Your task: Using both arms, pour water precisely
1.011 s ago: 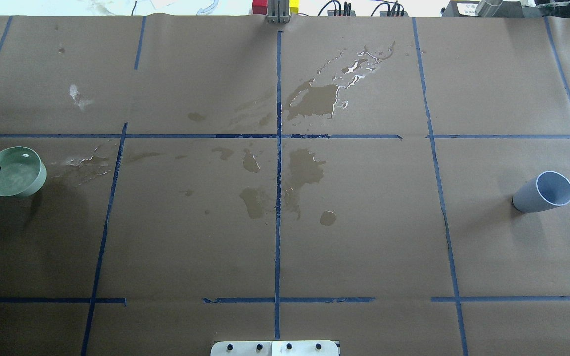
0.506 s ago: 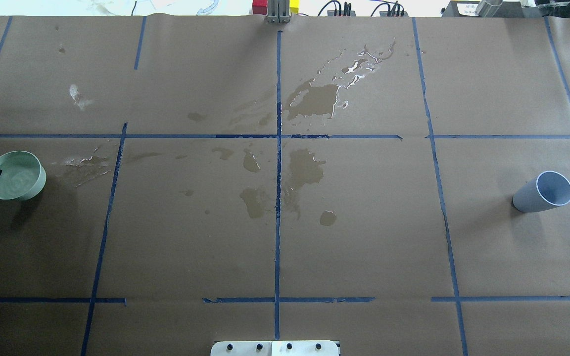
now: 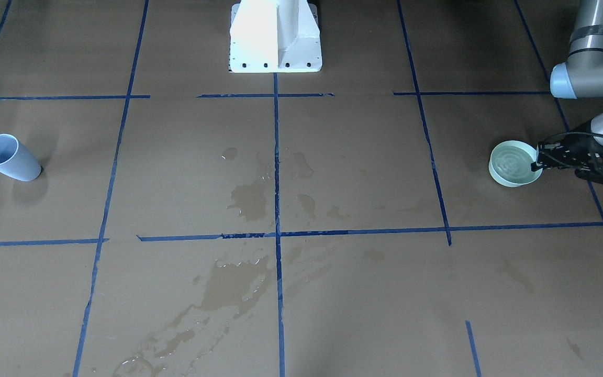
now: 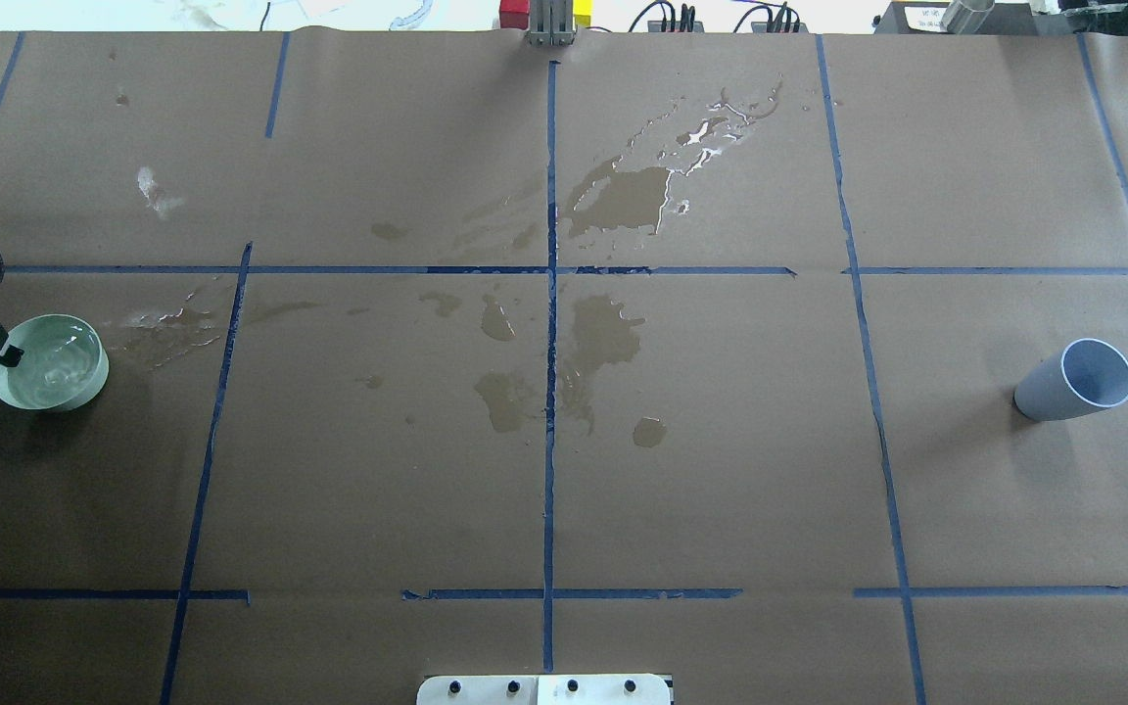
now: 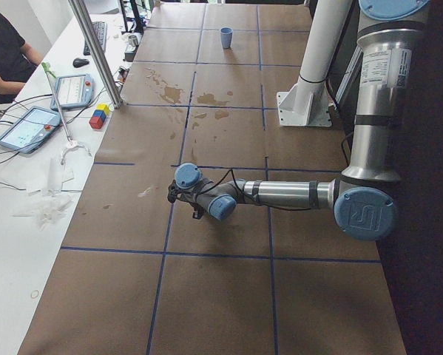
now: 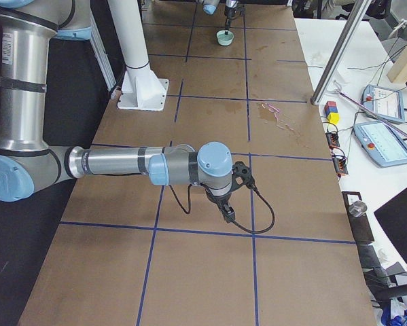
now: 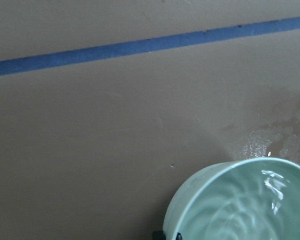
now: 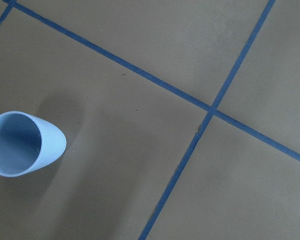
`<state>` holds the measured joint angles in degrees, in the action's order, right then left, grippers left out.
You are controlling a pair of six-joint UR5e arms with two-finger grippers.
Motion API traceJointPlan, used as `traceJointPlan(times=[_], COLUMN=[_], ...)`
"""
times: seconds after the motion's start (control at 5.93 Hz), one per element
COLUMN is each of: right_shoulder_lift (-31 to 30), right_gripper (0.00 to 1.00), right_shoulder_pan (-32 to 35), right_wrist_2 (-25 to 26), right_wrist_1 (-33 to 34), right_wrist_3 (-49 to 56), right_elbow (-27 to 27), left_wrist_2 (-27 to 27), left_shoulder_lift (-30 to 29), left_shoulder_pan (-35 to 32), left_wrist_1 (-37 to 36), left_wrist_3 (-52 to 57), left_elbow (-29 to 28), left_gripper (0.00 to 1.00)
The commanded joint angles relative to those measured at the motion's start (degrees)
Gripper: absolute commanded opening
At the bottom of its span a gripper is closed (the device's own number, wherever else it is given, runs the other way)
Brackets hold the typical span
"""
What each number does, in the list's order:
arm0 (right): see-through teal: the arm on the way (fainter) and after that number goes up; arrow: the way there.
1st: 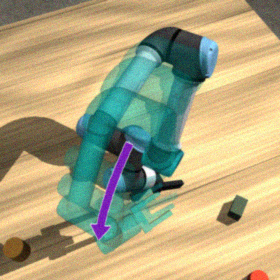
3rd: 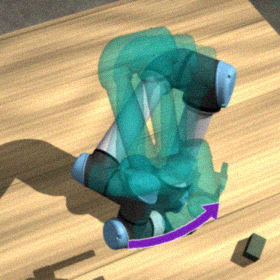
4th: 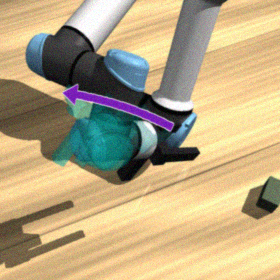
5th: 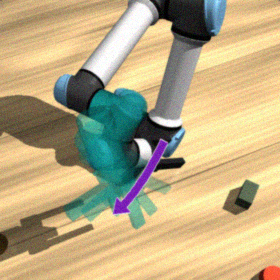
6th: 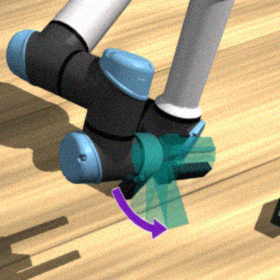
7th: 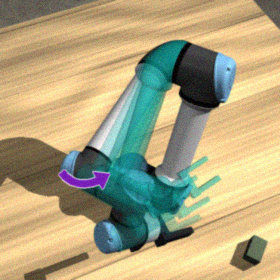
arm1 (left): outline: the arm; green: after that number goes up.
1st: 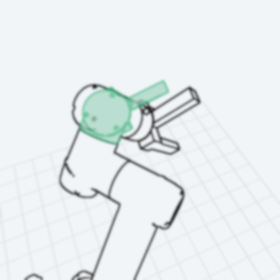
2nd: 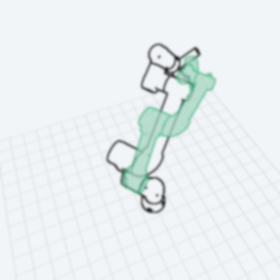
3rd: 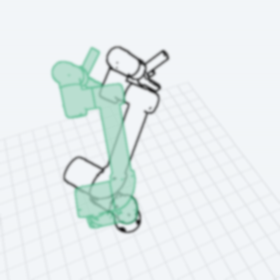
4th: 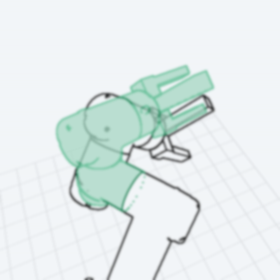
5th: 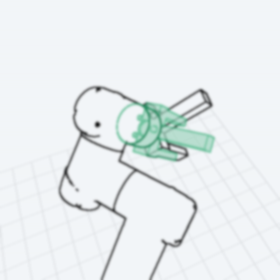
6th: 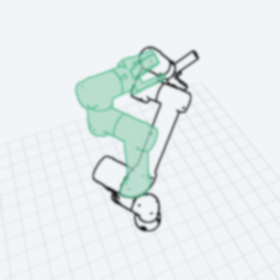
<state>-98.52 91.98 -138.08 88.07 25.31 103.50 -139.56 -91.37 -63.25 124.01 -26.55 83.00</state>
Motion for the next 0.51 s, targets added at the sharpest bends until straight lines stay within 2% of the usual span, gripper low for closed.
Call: traceJointPlan(times=[0.0,0.17,0.34], right_shoulder_lift=[0.0,0.1,0.1], right_gripper=[1.0,1.0,1.0], right_shoulder_pan=[0.0,0.0,0.2], right_wrist_2=[0.0,0.1,0.0], right_wrist_1=[0.0,0.0,0.0], right_wrist_3=[0.0,0.0,-0.1], right_elbow=[0.4,0.5,1.2], left_wrist_2=[-0.1,-0.1,0.1], left_shoulder_lift=[-0.1,0.3,1.0], left_shoulder_pan=[0.1,0.1,-0.4], left_wrist_1=[0.0,0.1,0.1], left_wrist_3=[-0.1,0.0,0.1], left_elbow=[0.1,0.3,2.1], left_gripper=[0.74,1.0,1.0])
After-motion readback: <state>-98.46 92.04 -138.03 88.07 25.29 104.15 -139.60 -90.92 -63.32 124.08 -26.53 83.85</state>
